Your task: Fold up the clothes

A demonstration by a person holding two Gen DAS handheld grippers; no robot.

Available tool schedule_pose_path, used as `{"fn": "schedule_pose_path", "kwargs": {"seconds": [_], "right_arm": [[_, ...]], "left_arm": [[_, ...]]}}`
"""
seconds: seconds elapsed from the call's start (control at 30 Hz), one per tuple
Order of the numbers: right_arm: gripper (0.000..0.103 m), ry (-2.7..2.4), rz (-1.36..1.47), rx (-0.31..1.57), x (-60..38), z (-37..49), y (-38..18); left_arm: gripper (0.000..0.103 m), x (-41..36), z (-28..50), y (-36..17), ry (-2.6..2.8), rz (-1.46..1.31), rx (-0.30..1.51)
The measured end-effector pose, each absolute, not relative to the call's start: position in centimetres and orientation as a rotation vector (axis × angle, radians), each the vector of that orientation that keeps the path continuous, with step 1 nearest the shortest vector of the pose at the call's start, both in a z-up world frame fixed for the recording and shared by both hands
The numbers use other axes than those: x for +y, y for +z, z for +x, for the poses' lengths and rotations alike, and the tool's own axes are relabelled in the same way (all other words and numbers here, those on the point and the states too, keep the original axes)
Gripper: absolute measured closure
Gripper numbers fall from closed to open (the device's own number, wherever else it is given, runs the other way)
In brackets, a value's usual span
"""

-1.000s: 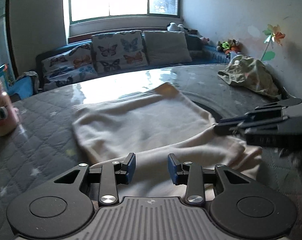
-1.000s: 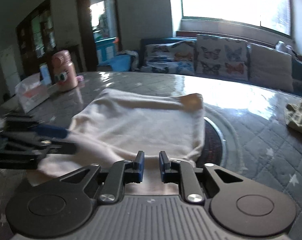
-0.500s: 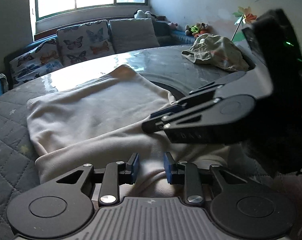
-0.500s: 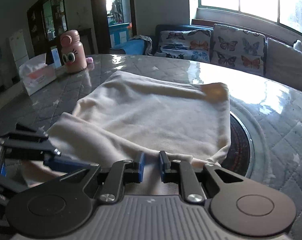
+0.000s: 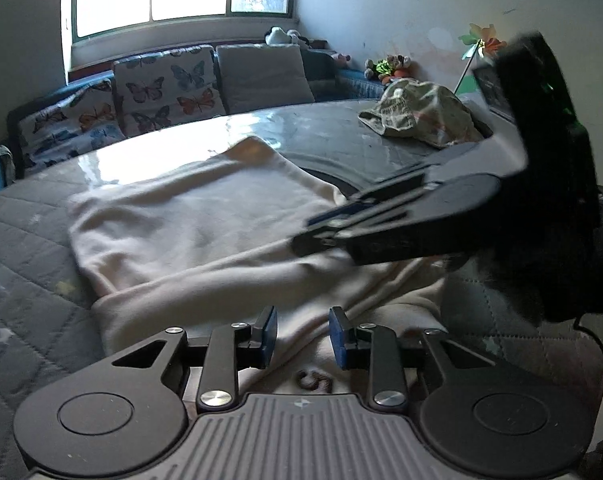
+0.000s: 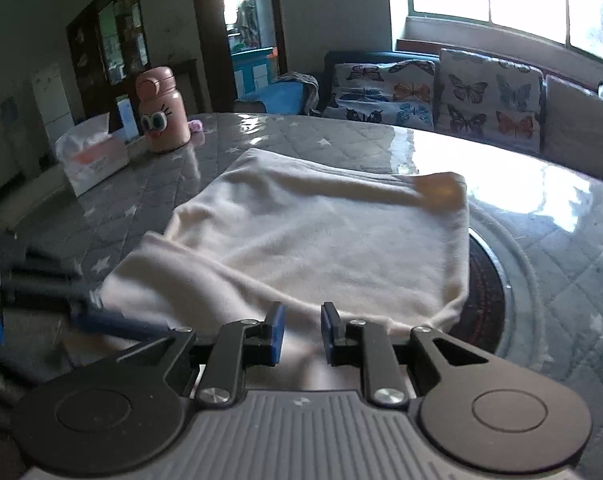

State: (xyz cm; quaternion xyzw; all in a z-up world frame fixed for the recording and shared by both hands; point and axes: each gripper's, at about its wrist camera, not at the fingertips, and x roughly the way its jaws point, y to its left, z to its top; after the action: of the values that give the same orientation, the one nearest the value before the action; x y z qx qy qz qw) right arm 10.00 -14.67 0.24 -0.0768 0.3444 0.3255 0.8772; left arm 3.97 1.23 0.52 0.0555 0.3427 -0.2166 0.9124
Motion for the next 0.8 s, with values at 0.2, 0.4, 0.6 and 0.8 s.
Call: {"fn": "schedule_pose_path", "kwargs": {"seconds": [0.2,0.4,0.6,0.8], "right_arm": [[0.084,0.682,-0.225,0.733,-16.9,7.4,0.1],[0.083,0.667,-0.172,0.721,-19.5,5.7,0.3],[0.065,0.643,-0.171,0.730,-19.8,5.8,0.0],[0.063,0.642,-0.177,0.702,-20.4,5.1,0.9]], "left_arm": [[0.066,3.0,2.1,1.0,-0.415,0.140,0.702],[0.054,4.2,-0.2,0.6,-0.391,0.195,0.712],[0.043,3.3,-2.2,-0.1,-0.397,0.333,0.681],[0.043,1.3,-3.1,-1.3,-0.415,0.485,0.615]]}}
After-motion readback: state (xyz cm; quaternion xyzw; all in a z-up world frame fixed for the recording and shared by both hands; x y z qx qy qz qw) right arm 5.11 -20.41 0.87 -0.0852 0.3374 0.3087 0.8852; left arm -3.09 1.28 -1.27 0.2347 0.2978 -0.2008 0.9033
